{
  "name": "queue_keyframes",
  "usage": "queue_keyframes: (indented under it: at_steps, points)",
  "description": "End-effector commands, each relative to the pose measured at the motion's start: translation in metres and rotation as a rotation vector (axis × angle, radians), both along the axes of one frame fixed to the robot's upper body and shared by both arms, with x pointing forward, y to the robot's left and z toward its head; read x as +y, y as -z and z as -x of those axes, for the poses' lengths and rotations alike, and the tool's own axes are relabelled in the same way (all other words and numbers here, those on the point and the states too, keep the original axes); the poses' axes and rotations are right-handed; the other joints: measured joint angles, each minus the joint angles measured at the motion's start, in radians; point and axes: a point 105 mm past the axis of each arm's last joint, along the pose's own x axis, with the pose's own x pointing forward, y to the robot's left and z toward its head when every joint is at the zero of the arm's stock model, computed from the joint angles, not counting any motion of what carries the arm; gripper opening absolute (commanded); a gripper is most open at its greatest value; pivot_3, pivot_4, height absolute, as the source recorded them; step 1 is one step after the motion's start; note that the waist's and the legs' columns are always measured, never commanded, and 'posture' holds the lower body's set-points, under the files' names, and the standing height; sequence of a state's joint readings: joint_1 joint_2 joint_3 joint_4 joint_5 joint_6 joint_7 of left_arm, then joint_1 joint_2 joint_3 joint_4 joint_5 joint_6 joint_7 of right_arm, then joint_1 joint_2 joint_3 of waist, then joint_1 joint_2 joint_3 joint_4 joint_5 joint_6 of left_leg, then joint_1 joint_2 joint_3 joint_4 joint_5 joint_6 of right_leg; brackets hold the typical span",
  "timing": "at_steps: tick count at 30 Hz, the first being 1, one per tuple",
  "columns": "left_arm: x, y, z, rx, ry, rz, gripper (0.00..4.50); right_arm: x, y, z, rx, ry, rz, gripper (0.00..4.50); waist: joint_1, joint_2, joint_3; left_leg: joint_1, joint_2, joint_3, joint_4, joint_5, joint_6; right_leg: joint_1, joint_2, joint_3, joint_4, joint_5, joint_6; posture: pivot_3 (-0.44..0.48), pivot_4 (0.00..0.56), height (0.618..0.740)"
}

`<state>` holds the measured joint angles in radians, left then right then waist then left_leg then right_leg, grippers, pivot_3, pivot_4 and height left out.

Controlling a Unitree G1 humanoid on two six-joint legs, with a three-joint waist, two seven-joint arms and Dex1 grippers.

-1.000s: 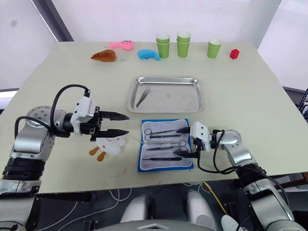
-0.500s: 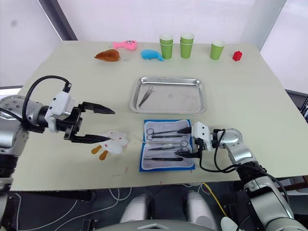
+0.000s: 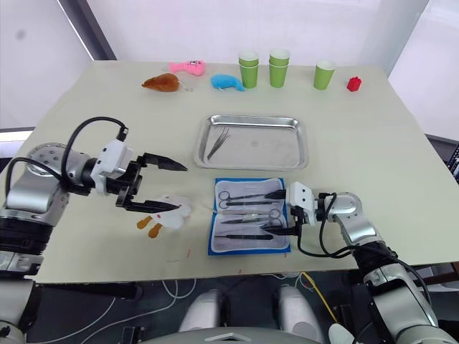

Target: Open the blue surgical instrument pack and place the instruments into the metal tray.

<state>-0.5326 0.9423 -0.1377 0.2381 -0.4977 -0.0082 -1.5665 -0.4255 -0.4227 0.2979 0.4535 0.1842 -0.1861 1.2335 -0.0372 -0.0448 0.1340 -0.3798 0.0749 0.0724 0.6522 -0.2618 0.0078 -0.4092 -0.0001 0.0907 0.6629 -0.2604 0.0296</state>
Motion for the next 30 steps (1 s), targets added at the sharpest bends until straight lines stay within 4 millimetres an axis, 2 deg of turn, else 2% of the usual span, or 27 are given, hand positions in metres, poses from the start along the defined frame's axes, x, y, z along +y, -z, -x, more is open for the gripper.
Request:
queue_keyframes:
  at_steps: [1,2,3,5,7,15,22,25,30]
  points:
    - [-0.008,0.001,-0.004,0.006,0.054,-0.027,4.46,-0.023,0.058,0.02,0.179,0.07,0.175,4.5,0.001,-0.001,-0.001,0.0,0.0,0.0,0.0,0.0,0.0,0.0,0.0,0.0,0.0,0.0,0.0,0.0,0.15,0.739]
    - [-0.013,0.003,-0.007,0.008,0.056,-0.022,3.96,-0.022,0.058,0.02,0.178,0.072,0.173,4.5,0.001,-0.001,-0.001,0.0,0.0,-0.001,0.0,0.0,0.0,0.0,0.0,0.0,0.0,0.0,0.0,0.0,0.15,0.739]
    - [-0.017,0.005,-0.011,0.0,0.057,-0.019,3.72,-0.022,0.058,0.02,0.178,0.075,0.172,4.5,0.001,-0.001,-0.001,0.0,0.0,-0.001,0.001,0.0,0.0,0.0,0.0,0.0,0.0,0.0,0.0,0.0,0.15,0.739]
    - [-0.027,0.01,-0.018,-0.009,0.061,-0.024,2.72,-0.022,0.057,0.019,0.178,0.079,0.171,4.5,0.001,-0.002,-0.001,0.0,0.0,0.0,0.001,0.0,0.0,0.001,0.0,0.0,0.0,0.0,0.0,0.0,0.15,0.739]
    - [-0.036,0.015,-0.023,-0.013,0.06,-0.028,2.0,-0.023,0.057,0.019,0.179,0.081,0.171,4.5,0.001,-0.002,-0.002,0.0,0.0,0.0,0.001,0.0,0.0,0.002,0.001,0.0,0.0,0.0,0.0,0.0,0.15,0.739]
    - [-0.06,0.036,-0.04,-0.048,0.023,-0.06,2.0,-0.024,0.056,0.016,0.173,0.093,0.172,4.5,-0.002,-0.004,-0.005,0.001,0.0,-0.001,0.001,0.0,0.0,0.002,0.001,0.001,0.0,0.0,0.0,0.0,0.15,0.739]
    - [-0.078,0.056,-0.045,-0.035,-0.02,-0.048,2.0,-0.021,0.057,0.017,0.167,0.098,0.169,4.5,-0.003,-0.003,-0.006,0.001,0.0,-0.001,0.001,0.0,0.0,0.002,0.001,0.001,0.001,0.001,0.001,0.0,0.15,0.739]
    - [-0.079,0.067,-0.047,-0.041,-0.029,-0.077,2.0,-0.02,0.058,0.017,0.163,0.102,0.166,4.5,-0.004,-0.003,-0.006,0.001,0.0,-0.001,0.001,0.0,0.0,0.003,0.001,0.001,0.001,0.001,0.001,0.0,0.15,0.739]
    - [-0.077,0.075,-0.052,-0.042,-0.043,-0.091,2.0,-0.021,0.058,0.018,0.163,0.104,0.17,4.5,-0.004,-0.004,-0.007,0.002,0.0,-0.001,0.001,0.0,0.0,0.004,0.001,0.001,0.001,0.001,0.001,0.0,0.15,0.739]
